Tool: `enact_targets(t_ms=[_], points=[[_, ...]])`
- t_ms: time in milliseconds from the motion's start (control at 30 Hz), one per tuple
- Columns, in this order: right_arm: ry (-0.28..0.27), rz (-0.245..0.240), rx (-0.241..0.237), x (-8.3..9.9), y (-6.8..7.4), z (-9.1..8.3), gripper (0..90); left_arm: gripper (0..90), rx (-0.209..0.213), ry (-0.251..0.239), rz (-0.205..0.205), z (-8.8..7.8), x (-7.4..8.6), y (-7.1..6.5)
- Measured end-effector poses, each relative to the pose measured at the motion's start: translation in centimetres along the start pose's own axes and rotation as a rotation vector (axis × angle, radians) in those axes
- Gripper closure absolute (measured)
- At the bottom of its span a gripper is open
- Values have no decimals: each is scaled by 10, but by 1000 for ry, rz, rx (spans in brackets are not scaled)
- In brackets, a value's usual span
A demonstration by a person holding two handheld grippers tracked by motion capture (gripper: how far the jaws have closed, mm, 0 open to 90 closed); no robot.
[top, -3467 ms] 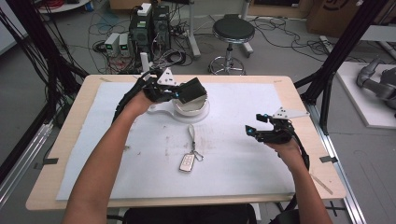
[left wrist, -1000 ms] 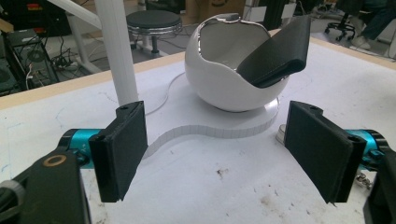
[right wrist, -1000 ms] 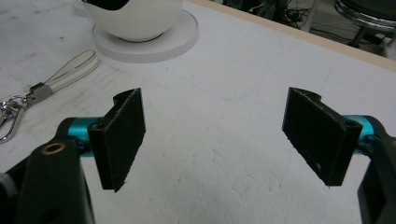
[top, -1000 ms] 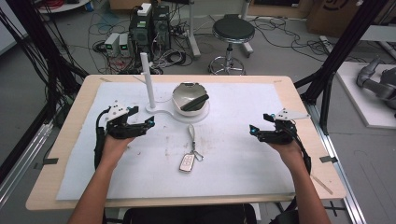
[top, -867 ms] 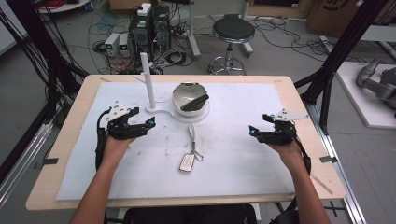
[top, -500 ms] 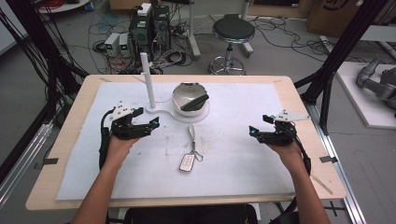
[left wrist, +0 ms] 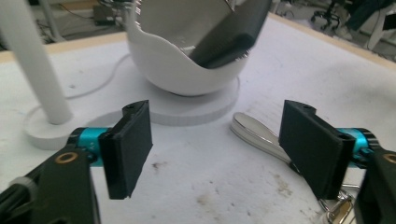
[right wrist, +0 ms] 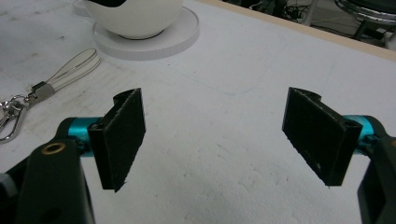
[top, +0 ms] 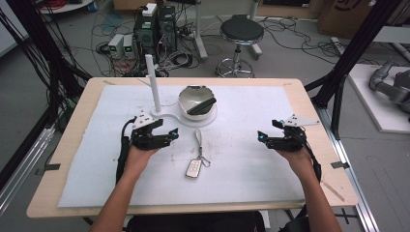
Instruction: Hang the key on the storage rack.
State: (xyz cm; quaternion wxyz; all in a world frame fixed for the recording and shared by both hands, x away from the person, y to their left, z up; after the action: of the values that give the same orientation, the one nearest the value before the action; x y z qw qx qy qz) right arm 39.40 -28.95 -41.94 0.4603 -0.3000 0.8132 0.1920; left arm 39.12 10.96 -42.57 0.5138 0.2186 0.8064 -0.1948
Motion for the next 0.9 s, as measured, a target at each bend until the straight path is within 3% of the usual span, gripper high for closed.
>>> enact_targets(t_ms=[200,467,667,800,900], points=[[-4,2,-4,0,-1,1,218,359,26,72,1,29,8,-20],[-5,1,-10,1,-2,-1,219,447,10,171,21,64,13,-40],[-8,4,-10,1,-2,-2,219,458,-18,225,40,79,14,-43],[-8,5,-13,1,-2,-2,220,389,-1,260,36,84,17,-48],[-6,3,-14,1,-3,-2,219,378,-28,281,62,86,18,-51]])
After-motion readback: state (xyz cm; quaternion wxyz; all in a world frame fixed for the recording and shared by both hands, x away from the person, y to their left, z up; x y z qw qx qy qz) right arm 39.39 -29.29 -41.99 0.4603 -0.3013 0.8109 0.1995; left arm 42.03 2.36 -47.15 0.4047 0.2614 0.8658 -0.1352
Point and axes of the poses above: each handheld gripper's, and its own axes: z roughly forward along the jaws, x roughly out of its underside, y roughly to its left, the point moved 5 cm from there along z, roughly forward along the jaws, and after that the axes turned 5 degrees about -x, right-handed, at the moved point
